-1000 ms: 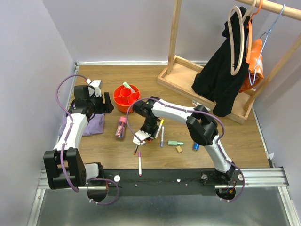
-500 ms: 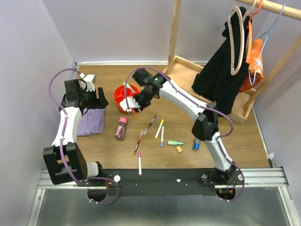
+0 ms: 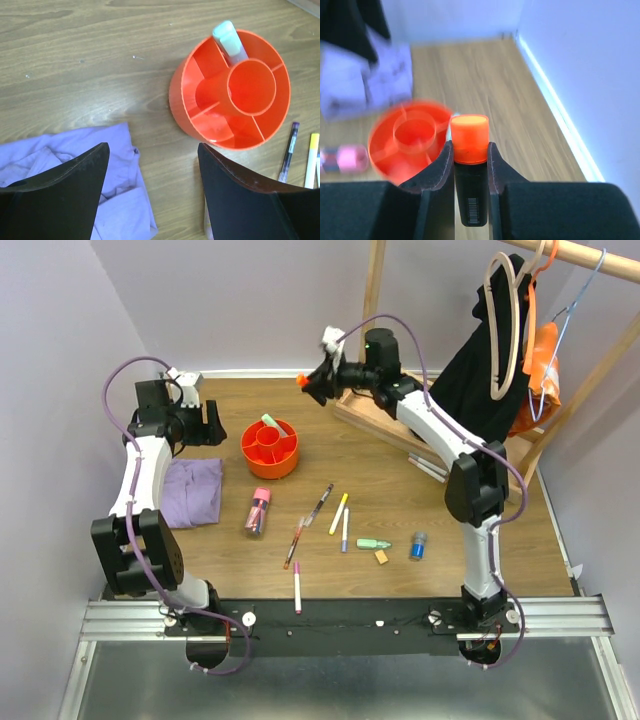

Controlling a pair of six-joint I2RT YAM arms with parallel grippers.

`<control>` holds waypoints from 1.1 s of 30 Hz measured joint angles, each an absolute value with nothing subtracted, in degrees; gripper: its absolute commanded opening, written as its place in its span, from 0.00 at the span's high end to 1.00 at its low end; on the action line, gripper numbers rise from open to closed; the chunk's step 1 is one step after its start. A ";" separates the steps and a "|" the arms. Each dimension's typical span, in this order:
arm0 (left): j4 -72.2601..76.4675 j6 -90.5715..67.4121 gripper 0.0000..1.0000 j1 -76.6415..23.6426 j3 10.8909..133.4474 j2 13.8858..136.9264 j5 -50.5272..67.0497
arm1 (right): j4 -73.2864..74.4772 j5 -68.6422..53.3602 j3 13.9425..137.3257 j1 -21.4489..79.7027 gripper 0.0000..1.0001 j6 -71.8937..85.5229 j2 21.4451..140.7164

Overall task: Sort the stationery into containers
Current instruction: Place the stationery in the storage box.

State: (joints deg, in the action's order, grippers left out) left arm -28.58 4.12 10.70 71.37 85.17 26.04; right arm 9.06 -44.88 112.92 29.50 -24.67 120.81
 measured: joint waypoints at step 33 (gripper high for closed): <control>-36.14 5.32 0.19 4.34 79.37 91.46 17.82 | -35.77 -54.63 122.52 29.74 0.99 26.30 145.36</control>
State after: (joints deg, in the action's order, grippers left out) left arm -36.14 5.32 4.34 79.37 91.46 17.82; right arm -35.77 -54.63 122.52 29.74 26.30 145.36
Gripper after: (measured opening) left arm 0.811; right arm 0.280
